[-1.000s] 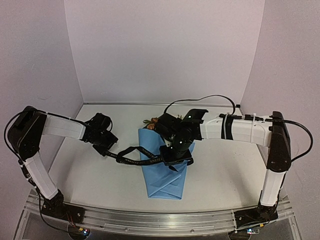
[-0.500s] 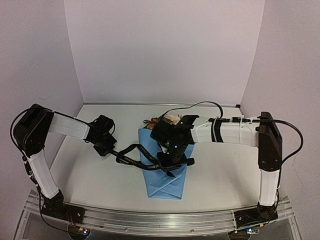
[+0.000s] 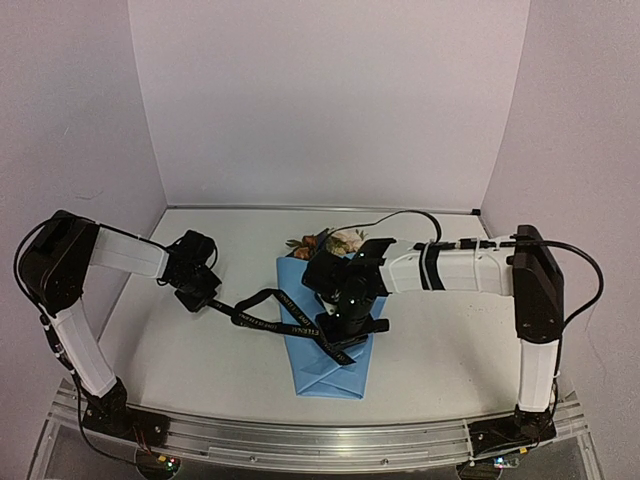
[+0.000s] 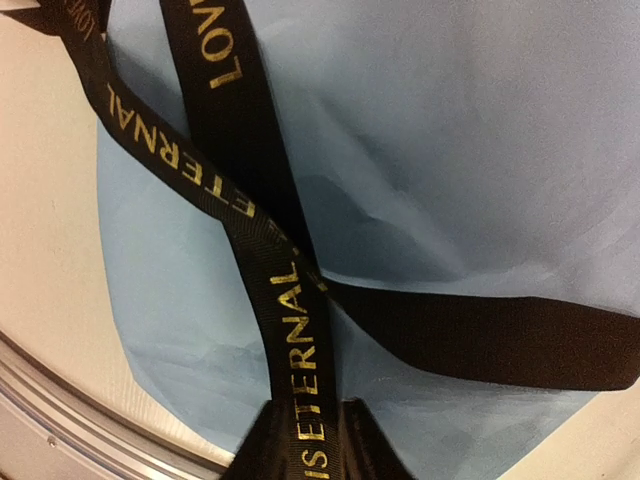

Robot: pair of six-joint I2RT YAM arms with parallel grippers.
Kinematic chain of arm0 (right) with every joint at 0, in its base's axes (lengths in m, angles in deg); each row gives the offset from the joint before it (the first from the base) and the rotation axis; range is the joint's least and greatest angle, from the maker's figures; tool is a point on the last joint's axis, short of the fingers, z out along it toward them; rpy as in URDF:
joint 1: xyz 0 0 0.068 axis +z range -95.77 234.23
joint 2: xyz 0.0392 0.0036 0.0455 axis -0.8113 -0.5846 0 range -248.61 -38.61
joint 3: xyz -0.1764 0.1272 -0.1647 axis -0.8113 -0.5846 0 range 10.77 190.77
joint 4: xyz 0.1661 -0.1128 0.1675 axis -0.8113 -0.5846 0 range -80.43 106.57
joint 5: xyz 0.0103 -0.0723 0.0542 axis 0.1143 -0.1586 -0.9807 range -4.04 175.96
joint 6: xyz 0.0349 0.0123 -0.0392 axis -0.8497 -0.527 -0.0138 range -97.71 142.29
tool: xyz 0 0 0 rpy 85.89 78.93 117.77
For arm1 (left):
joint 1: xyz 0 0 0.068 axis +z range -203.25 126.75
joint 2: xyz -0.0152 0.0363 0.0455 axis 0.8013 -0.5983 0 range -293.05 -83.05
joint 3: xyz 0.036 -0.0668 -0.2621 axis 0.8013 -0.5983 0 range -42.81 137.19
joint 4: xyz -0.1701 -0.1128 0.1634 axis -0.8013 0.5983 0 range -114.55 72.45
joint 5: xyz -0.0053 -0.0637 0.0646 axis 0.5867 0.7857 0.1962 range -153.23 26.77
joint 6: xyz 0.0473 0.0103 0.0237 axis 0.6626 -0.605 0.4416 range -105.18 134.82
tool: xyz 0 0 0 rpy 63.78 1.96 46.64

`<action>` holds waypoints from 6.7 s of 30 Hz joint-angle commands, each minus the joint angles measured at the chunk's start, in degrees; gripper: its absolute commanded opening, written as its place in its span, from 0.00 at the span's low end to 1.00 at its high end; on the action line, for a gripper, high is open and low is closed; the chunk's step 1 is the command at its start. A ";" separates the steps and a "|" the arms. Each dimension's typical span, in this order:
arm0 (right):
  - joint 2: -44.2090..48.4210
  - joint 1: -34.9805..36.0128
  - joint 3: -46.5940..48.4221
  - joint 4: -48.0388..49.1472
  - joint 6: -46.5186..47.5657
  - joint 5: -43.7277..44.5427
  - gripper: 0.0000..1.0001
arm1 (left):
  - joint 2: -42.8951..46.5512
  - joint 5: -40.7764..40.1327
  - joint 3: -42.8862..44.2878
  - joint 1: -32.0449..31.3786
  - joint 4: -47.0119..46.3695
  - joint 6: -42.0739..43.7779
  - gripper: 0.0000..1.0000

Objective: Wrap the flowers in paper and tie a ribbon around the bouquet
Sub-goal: Cross the ribbon over the folded bouquet, then adjust the ribbon on the folded bouquet.

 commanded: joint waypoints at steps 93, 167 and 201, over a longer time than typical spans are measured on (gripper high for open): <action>26.02 -34.53 -30.77 -2.56 9.59 23.40 0.00 | 4.30 3.49 -5.67 -19.37 -19.24 -37.91 0.78; 24.66 -48.32 -26.16 -8.93 6.54 23.99 0.00 | 18.41 -7.90 -12.98 -8.12 -5.75 0.36 0.00; 36.14 -26.46 -37.24 23.68 37.13 -4.59 0.55 | 21.42 1.45 -9.42 -15.28 -13.35 76.45 0.54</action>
